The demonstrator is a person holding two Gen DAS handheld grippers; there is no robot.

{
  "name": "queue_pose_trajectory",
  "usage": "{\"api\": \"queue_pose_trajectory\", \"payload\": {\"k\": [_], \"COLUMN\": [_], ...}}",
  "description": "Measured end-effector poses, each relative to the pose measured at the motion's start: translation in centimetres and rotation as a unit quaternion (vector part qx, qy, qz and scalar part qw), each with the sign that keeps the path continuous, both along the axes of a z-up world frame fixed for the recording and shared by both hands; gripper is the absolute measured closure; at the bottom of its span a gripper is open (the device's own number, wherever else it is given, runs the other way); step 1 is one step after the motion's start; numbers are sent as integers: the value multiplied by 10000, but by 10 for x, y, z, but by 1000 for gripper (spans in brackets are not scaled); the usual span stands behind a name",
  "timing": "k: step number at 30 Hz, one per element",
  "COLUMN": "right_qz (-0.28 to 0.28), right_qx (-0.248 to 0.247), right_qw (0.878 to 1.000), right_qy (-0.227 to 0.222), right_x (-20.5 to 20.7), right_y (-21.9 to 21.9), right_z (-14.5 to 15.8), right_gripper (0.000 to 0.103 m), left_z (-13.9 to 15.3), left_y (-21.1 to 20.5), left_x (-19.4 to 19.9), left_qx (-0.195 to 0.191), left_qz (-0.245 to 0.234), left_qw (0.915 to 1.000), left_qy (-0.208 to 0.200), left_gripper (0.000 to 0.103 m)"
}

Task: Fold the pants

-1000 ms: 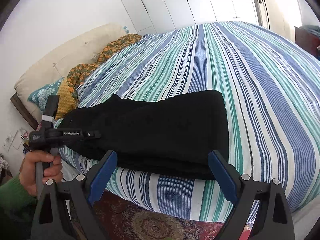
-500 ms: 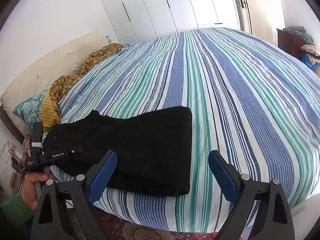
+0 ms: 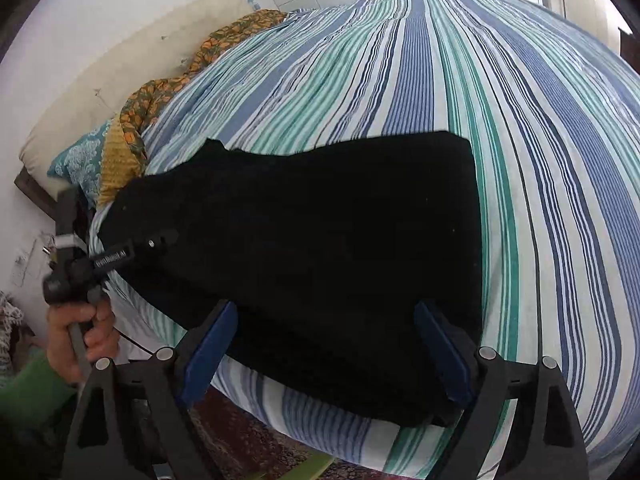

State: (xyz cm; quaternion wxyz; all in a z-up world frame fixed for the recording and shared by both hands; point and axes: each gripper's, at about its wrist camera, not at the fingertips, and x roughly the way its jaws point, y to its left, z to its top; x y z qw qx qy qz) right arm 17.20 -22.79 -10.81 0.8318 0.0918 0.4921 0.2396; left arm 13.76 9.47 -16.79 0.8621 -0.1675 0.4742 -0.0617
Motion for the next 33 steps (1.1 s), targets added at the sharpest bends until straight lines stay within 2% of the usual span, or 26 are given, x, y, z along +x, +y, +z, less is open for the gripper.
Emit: {"api": "queue_pose_trajectory", "payload": {"k": [3, 5, 7, 9, 10, 11, 13, 15, 18, 20, 22, 25, 26, 27, 30, 33], "right_qz": [-118, -270, -432, -660, -718, -785, -880, -973, -765, -701, -688, -732, -787, -834, -760, -611], "right_qx": [383, 618, 811, 684, 692, 763, 822, 568, 552, 552, 539, 351, 464, 514, 378, 74], "right_qw": [9988, 9971, 9958, 9919, 9883, 9883, 9893, 9928, 9954, 9949, 9947, 9967, 9958, 9951, 9963, 9975], "right_qy": [-288, -345, 22, 843, 1156, 1065, 823, 417, -189, -466, -538, 64, -27, -158, -130, -349], "right_x": [23, 46, 71, 95, 101, 100, 93, 76, 37, 9, -13, -21, -24, -26, -23, -28], "right_y": [-5, -10, -17, -23, -28, -33, -36, -36, -32, -28, -24, -25, -29, -30, -24, -18], "right_z": [31, 38, 21, -20, -37, -40, -25, 0, 35, 43, 34, -14, -21, -21, -20, -21], "right_gripper": [13, 13, 13, 14, 20, 21, 21, 21, 20, 13, 5, 5, 5, 5, 0, 0], "left_z": [-1, -1, -1, -2, -2, -2, -2, -2, -2, -2, -2, -3, -3, -3, -4, -3], "left_y": [0, 1, 2, 1, 1, 0, 1, 1, 0, -1, -1, -1, -1, -1, -1, -1], "left_x": [1, 0, -1, -1, -1, -1, -1, -1, 0, 0, 1, 1, 0, 1, 1, 1], "left_qx": [-3, -24, -61, -105, -85, -63, -66, -86, -75, -65, -71, -116, -104, -98, -125, -136], "left_qz": [-1, -7, -19, -41, -39, -40, -28, -19, 0, 13, 7, -17, -25, -32, -21, -4], "left_qw": [10000, 10000, 10000, 9999, 10000, 10000, 10000, 10000, 10000, 10000, 10000, 9999, 9999, 9999, 9999, 9999], "left_qy": [-6, -20, -30, -31, -32, -37, -30, -3, 16, 17, 18, 10, 9, 11, 31, 28], "left_gripper": [84, 84, 83, 82, 82, 82, 82, 82, 82, 81, 81, 80, 80, 80, 79, 79]}}
